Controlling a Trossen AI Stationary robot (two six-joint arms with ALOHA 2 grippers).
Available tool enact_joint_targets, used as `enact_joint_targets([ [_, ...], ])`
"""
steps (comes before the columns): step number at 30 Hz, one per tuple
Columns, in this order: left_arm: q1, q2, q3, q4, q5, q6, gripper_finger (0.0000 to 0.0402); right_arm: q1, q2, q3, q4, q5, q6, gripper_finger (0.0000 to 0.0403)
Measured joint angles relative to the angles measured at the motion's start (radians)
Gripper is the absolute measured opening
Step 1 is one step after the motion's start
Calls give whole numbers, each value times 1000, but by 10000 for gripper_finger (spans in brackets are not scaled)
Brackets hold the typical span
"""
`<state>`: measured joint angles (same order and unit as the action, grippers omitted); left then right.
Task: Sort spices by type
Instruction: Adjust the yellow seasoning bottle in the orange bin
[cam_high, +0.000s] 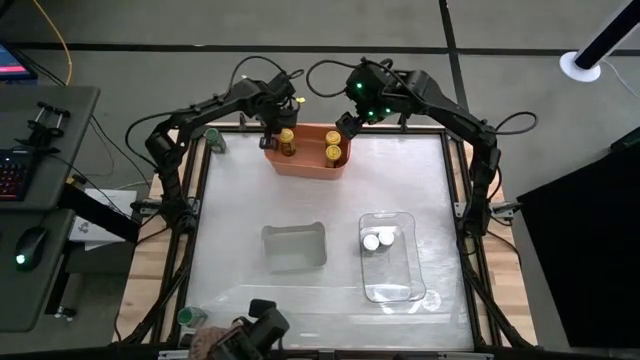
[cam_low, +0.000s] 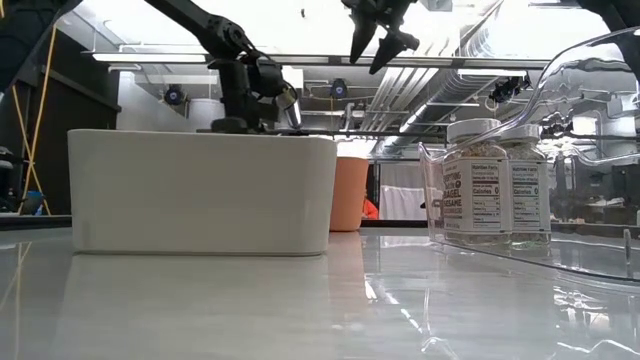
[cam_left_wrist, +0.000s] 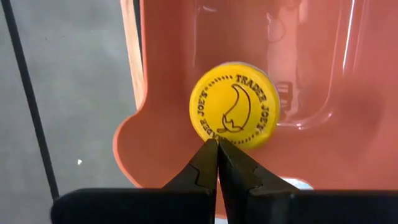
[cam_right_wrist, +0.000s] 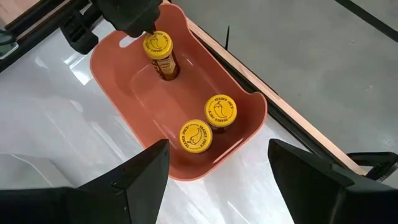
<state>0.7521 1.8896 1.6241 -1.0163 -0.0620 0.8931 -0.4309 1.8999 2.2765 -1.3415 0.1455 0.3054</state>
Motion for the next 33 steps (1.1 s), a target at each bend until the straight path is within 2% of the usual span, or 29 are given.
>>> enact_joint_targets([
  [15, -7, 1, 0, 13, -59, -92, 0, 0, 0, 0, 0, -1, 0, 268],
  [22, -10, 49, 0, -13, -66, -100, 0, 0, 0, 0, 1, -1, 0, 268],
  [28, -16, 56, 0, -5, -63, -106, 0, 0, 0, 0, 0, -3, 0, 268],
  [33, -16, 56, 0, -10, -13, -110, 0, 0, 0, 0, 1, -4, 0, 268],
])
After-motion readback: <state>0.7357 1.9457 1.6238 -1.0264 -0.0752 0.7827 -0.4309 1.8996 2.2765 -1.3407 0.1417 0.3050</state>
